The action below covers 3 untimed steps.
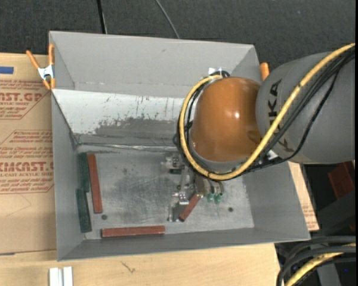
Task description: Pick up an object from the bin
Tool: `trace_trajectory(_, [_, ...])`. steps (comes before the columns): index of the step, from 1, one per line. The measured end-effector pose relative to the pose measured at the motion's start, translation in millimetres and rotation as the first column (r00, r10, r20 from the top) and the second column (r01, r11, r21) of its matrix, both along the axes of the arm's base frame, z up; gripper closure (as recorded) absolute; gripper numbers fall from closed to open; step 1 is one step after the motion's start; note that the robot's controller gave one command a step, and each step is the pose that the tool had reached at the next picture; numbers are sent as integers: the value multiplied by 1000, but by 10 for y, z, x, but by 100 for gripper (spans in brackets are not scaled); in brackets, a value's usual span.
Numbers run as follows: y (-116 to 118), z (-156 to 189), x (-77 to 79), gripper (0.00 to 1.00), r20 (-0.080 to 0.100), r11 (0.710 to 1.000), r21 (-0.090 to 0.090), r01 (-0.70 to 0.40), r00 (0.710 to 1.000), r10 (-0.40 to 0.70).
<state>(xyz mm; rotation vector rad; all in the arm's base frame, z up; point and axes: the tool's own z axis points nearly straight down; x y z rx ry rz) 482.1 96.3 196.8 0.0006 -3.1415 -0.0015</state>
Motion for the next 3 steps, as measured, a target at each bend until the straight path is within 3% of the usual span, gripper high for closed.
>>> trace_trajectory(1, [-516, -157, 2, 0, 1, 999, 0, -40, 999, 40])
trace_trajectory(2, [-508, -878, 76, 0, 6, 994, -1, -113, 994, 113])
trace_trajectory(3, [-1357, -1249, 69, 100, -7, 994, -1, -110, 994, 110])
